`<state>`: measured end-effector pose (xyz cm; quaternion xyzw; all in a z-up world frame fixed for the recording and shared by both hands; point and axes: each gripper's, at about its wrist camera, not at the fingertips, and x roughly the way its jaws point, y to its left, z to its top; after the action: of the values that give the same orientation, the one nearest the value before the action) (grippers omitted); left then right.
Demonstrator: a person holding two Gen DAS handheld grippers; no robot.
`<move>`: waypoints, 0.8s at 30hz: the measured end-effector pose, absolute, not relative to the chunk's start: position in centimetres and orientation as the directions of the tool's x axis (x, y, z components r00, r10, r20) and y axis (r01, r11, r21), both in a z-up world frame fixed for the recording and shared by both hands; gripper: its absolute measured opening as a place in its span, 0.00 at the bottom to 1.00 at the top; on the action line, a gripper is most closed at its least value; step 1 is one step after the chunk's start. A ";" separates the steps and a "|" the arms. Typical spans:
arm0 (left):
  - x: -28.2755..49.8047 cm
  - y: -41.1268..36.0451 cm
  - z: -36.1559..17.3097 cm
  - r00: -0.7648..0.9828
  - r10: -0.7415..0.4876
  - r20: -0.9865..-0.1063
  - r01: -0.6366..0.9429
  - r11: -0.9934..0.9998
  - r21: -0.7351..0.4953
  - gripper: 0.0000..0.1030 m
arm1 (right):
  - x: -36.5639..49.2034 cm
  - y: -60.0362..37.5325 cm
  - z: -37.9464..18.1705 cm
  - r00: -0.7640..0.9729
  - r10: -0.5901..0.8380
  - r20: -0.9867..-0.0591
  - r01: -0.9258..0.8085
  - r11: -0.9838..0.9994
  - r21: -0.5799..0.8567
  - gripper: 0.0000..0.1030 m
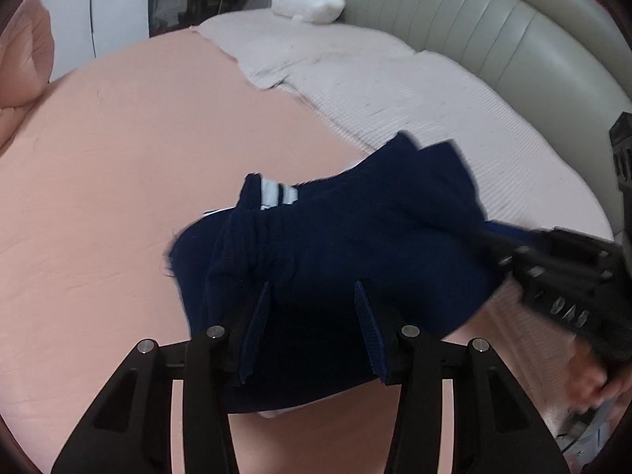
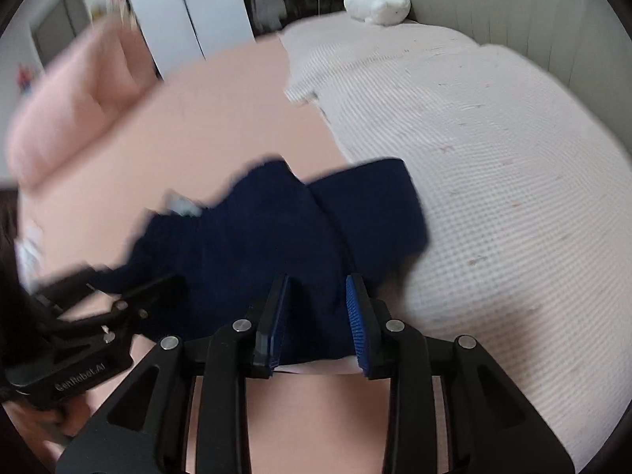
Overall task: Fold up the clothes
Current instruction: 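Carry the bundle with both grippers onto the pink garment stack and release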
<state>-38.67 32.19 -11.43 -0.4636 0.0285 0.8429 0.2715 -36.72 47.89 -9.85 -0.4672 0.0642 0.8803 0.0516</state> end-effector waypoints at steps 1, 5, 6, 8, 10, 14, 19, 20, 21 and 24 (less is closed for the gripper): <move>-38.4 31.5 -10.8 -0.425 0.465 -0.777 -0.487 -0.841 -0.238 0.44 | -36.5 48.6 -10.0 -0.555 0.025 -0.832 -0.158 -0.985 0.075 0.26; -37.2 29.7 -8.4 -0.449 0.568 -0.690 -0.527 -0.792 -0.310 0.46 | -35.0 50.9 -8.8 -0.602 -0.010 -0.798 -0.181 -0.972 0.149 0.28; -37.2 29.7 -8.0 -0.455 0.572 -0.683 -0.539 -0.787 -0.300 0.47 | -34.5 50.8 -8.2 -0.631 -0.015 -0.776 -0.164 -0.975 0.152 0.29; -38.9 30.6 -8.5 -0.438 0.536 -0.722 -0.521 -0.806 -0.282 0.47 | -34.5 50.1 -8.0 -0.633 -0.036 -0.773 -0.136 -0.978 0.156 0.30; -39.5 30.6 -9.1 -0.411 0.508 -0.757 -0.503 -0.819 -0.276 0.47 | -34.8 49.4 -8.3 -0.614 -0.040 -0.788 -0.124 -0.981 0.146 0.30; -39.5 29.5 -8.5 -0.409 0.480 -0.776 -0.478 -0.837 -0.266 0.48 | -34.9 49.7 -8.9 -0.562 -0.003 -0.827 -0.198 -0.970 0.139 0.31; -38.5 24.1 -5.0 -0.512 0.418 -0.750 -0.404 -0.888 -0.219 0.63 | -33.7 48.3 -6.2 -0.595 -0.001 -0.803 -0.173 -0.976 0.129 0.59; -38.6 22.7 -4.5 -0.535 0.386 -0.752 -0.371 -0.907 -0.202 0.66 | -33.6 47.3 -5.4 -0.602 -0.006 -0.798 -0.162 -0.978 0.130 0.67; -38.7 21.3 -4.0 -0.556 0.353 -0.753 -0.337 -0.923 -0.184 0.67 | -33.4 46.3 -4.7 -0.608 -0.011 -0.794 -0.151 -0.980 0.130 0.76; -37.9 15.9 -2.5 -0.597 0.244 -0.764 -0.217 -0.966 -0.138 0.68 | -33.1 41.9 -2.8 -0.610 -0.041 -0.791 -0.113 -0.984 0.138 0.84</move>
<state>-37.94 15.88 -2.46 -0.4298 -0.0154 0.8935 0.1289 -33.12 41.95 -2.83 -0.4412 0.0872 0.8929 0.0201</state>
